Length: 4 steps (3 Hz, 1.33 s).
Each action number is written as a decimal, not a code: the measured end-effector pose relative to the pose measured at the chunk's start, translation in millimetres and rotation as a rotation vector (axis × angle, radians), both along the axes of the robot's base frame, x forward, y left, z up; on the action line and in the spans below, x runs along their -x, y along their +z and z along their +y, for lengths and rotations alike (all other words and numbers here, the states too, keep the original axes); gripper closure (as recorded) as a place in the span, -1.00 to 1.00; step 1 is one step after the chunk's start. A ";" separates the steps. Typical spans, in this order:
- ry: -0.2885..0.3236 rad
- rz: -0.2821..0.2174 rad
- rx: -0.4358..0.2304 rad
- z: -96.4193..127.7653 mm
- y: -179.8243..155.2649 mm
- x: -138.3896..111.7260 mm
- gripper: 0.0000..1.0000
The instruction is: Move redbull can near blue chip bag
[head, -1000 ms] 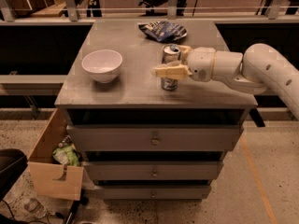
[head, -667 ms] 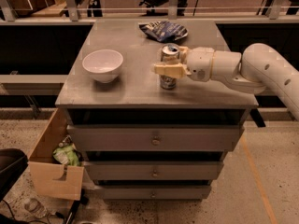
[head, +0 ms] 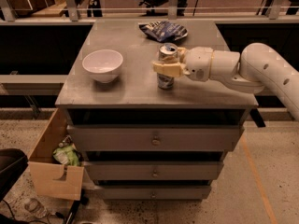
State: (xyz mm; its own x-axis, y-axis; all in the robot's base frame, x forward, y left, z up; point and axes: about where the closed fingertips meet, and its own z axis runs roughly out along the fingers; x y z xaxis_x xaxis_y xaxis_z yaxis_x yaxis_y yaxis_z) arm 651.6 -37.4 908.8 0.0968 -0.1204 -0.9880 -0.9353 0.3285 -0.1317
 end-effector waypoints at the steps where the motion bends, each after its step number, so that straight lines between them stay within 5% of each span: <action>1: 0.000 0.000 0.000 0.0 0.0 0.0 1.00; 2: -0.056 0.014 0.016 -25.2 17.4 -26.4 1.00; 4: -0.085 0.251 0.061 -46.1 -23.9 -109.5 1.00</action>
Offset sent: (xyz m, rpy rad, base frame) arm 0.1172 -0.1248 0.0776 -0.0706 0.0624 -0.2638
